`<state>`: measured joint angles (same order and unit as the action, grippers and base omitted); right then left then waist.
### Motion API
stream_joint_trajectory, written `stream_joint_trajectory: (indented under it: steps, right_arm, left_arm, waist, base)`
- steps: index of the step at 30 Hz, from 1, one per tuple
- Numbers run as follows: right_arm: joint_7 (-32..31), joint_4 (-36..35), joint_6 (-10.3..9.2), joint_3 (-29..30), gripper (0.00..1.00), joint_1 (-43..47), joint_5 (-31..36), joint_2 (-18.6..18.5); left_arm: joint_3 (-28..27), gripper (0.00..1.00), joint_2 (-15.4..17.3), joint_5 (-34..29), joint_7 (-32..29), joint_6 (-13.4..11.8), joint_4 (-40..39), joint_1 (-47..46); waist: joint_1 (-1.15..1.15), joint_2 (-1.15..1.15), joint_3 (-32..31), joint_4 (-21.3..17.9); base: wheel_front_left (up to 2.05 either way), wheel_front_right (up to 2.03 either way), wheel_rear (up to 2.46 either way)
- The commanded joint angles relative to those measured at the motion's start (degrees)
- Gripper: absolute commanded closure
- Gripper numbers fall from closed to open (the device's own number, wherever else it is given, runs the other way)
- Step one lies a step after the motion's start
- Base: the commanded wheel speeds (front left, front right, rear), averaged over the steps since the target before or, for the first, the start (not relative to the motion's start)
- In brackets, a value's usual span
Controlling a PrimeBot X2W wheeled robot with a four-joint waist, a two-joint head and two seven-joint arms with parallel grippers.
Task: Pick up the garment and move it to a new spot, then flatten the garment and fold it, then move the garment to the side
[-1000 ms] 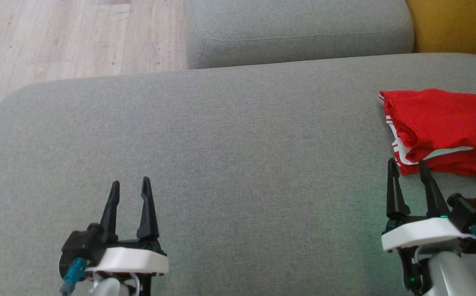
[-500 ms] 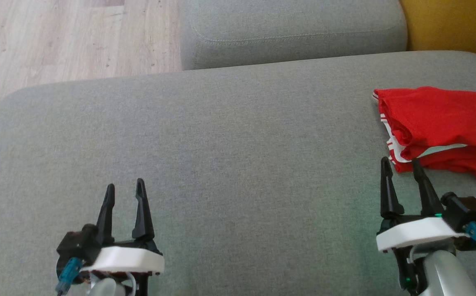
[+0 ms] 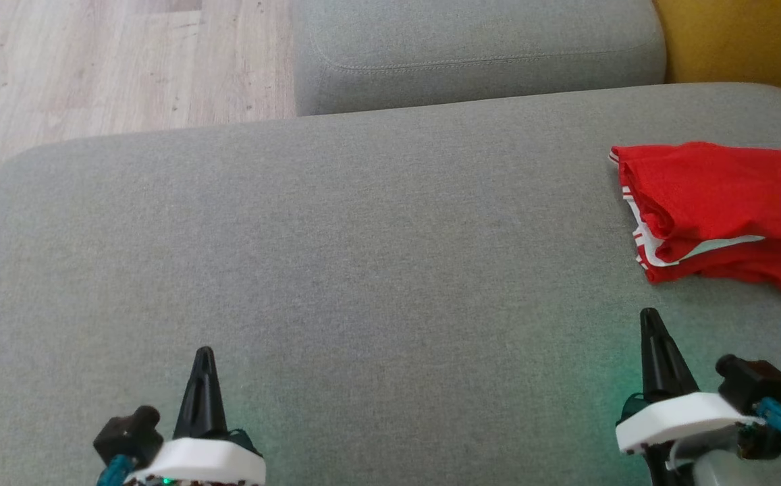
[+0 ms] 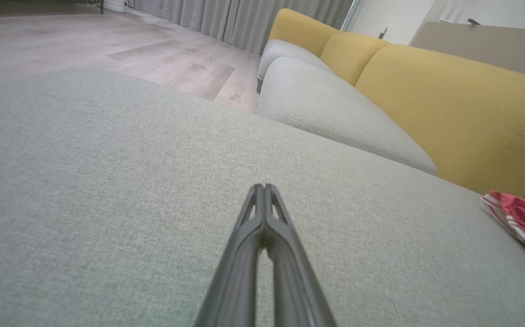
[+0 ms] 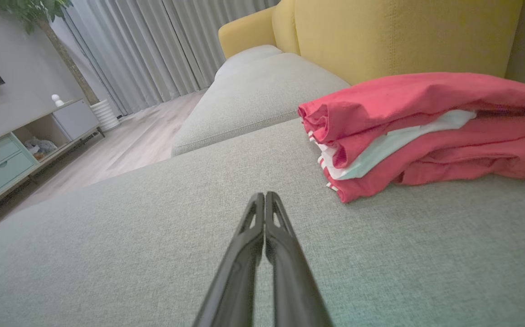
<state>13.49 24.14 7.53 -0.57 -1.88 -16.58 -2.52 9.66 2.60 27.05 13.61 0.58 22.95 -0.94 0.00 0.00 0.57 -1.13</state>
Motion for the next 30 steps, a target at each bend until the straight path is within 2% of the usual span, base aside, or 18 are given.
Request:
stream_joint_trajectory:
  steps: [1,30]
  right_arm:
    - [-0.5,-2.05,0.0,0.39,1.0,-2.7,-1.72,-0.04]
    - [-5.27,-4.11,-0.01,2.01,1.0,-3.04,-19.93,-0.12]
  left_arm:
    - [-0.83,1.0,0.02,1.38,-0.27,0.37,-1.93,-2.55]
    - [-4.57,1.0,0.08,17.11,-5.12,1.98,-3.69,-3.17]
  waist:
    - [0.0,0.0,0.0,0.03]
    - [0.0,0.0,-0.1,0.3]
  base:
    - [0.0,0.0,0.0]
    - [0.0,0.0,0.0]
